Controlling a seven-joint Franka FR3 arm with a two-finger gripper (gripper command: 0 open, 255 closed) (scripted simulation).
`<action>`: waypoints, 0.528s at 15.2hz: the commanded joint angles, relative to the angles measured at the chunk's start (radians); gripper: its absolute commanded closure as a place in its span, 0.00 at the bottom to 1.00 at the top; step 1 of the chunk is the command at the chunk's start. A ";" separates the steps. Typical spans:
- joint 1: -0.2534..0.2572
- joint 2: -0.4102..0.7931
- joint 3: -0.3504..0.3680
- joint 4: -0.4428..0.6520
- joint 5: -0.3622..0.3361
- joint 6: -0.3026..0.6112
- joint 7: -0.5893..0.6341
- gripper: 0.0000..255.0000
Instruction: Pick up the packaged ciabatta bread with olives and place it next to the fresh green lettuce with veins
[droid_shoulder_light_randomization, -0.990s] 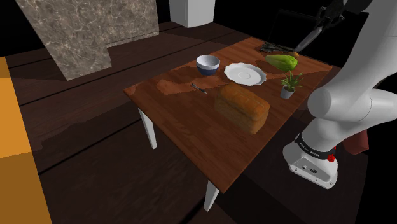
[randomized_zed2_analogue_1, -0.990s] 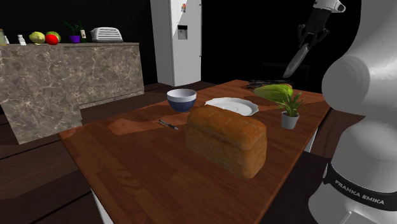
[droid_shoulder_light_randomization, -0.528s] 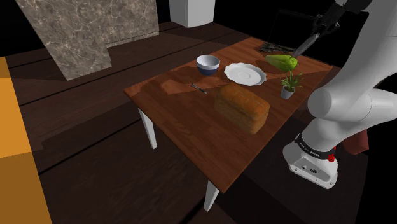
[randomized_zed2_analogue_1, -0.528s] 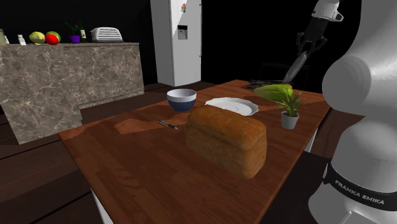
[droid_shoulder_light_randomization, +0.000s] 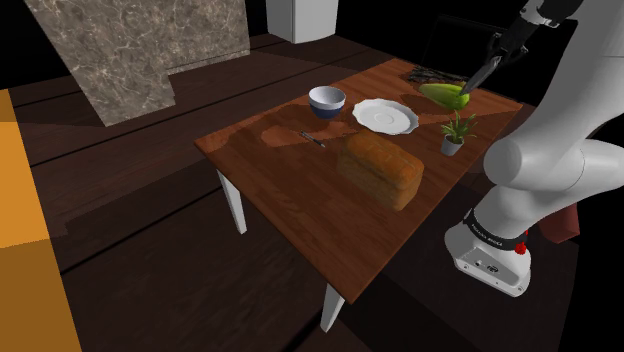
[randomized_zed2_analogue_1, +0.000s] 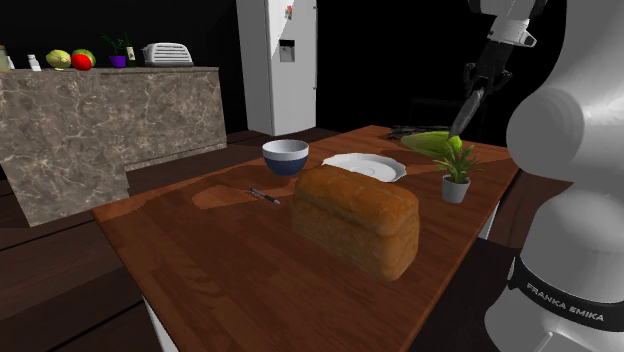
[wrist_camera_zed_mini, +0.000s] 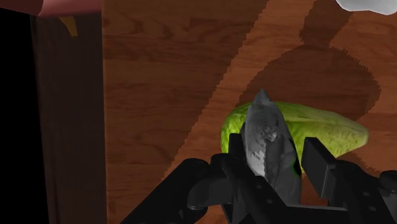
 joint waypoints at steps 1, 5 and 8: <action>0.002 0.011 0.004 -0.026 0.006 0.023 -0.010 1.00; 0.003 0.025 0.009 -0.060 0.018 0.067 -0.026 1.00; 0.003 0.037 0.012 -0.083 0.029 0.099 -0.038 1.00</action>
